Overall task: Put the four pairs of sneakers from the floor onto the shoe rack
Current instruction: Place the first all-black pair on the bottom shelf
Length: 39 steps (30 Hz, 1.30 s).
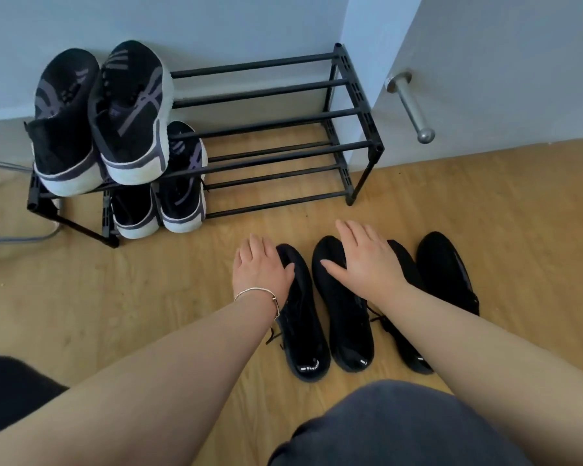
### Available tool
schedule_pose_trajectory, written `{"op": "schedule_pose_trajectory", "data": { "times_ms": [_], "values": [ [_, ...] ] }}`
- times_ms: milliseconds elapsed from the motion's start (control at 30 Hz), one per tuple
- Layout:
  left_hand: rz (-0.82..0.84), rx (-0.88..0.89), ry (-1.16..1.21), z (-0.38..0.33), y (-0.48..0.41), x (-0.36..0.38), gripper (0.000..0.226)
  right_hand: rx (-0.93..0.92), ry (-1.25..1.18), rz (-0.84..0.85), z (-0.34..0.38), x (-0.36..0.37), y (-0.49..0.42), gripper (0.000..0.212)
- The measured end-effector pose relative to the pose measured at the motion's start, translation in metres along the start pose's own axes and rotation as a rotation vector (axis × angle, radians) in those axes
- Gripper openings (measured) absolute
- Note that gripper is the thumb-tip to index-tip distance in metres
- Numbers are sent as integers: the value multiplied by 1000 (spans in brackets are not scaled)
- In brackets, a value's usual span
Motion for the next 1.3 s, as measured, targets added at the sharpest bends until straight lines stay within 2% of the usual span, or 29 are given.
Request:
{"op": "schedule_pose_trajectory", "data": {
  "times_ms": [200,300,400,567,767,933,1133,1300],
  "values": [
    [290,-235,125,0,28,60,68,112,-129,186,-5,52,55,84],
    [350,-330,169,2,32,74,64,201,-228,253,-6,68,68,85],
    [414,-435,254,7,35,86,65,368,-371,317,-14,80,76,83],
    [527,-595,531,12,45,103,63,581,-599,291,-23,100,85,69],
    [516,-651,808,22,51,110,58,681,-767,263,-27,110,86,58],
    [516,-651,872,34,50,114,61,692,-756,250,-29,110,83,60],
    [528,-634,912,43,42,117,59,718,-793,207,-34,112,80,51],
    [479,-613,918,55,21,102,54,721,-914,140,-30,110,61,59]
  ]
}}
Point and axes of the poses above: each hand's wrist, its own y-axis away from the middle knuckle, its own x-axis out of the palm, z = x × y, the point moved 6 cm from there along -y, towards the middle knuckle, and after that the axes turned 15 degrees about -x, right-handed, at the moved point
